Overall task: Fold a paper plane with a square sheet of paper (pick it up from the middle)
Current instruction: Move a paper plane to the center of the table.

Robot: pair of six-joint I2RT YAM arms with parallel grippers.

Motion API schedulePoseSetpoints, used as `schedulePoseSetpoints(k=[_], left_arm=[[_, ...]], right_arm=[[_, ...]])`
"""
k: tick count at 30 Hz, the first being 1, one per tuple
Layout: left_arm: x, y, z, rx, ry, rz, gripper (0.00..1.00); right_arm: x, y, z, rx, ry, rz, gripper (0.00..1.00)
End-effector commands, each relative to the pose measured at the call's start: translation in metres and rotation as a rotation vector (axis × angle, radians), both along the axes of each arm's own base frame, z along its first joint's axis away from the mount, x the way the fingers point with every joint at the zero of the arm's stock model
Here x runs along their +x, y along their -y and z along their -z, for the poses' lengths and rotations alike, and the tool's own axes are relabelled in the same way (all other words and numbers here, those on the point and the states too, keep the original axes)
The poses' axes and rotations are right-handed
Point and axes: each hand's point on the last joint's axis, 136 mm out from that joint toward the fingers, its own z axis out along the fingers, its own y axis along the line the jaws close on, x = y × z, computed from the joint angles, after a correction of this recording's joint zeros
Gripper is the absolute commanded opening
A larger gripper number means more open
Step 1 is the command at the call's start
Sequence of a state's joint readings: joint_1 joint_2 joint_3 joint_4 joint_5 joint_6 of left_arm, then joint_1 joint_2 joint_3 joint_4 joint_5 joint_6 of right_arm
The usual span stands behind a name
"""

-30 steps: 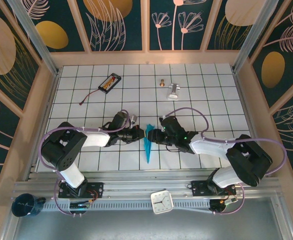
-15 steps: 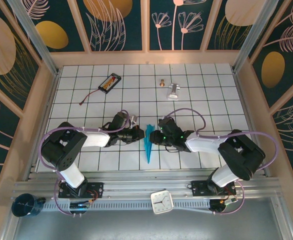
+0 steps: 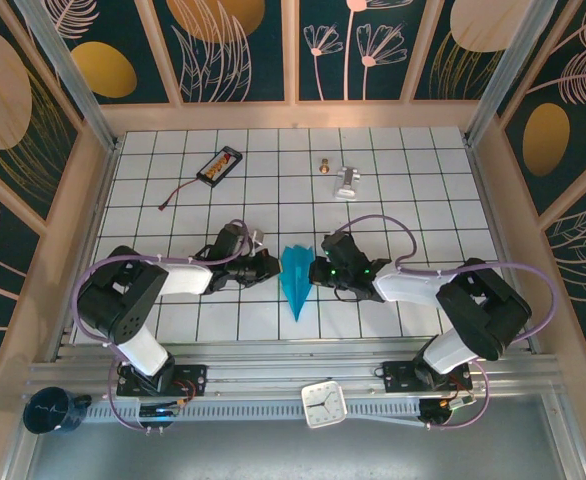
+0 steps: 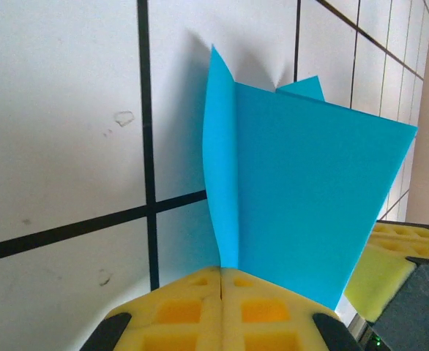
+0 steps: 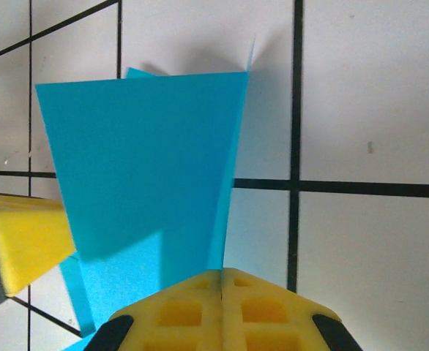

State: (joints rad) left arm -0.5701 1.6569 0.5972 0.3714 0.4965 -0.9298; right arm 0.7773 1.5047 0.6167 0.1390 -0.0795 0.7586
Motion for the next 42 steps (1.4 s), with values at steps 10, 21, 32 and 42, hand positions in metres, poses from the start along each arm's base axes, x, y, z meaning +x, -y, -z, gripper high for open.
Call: schedulePoseSetpoints(k=[10, 21, 32, 42], left_arm=[[0.009, -0.01, -0.005, -0.017, 0.025, -0.041, 0.0], [0.013, 0.002, -0.008, -0.083, 0.015, -0.015, 0.04], [0.015, 0.0, -0.002, -0.055, 0.004, -0.021, 0.25], [0.015, -0.005, -0.013, -0.043, 0.031, -0.026, 0.4]], right_arm=[[0.014, 0.007, 0.012, 0.015, -0.007, 0.038, 0.01], [0.027, -0.012, 0.01, 0.07, -0.001, 0.007, 0.1], [0.029, -0.01, 0.003, 0.079, 0.009, 0.012, 0.22], [0.027, -0.004, -0.006, 0.088, 0.023, 0.018, 0.32]])
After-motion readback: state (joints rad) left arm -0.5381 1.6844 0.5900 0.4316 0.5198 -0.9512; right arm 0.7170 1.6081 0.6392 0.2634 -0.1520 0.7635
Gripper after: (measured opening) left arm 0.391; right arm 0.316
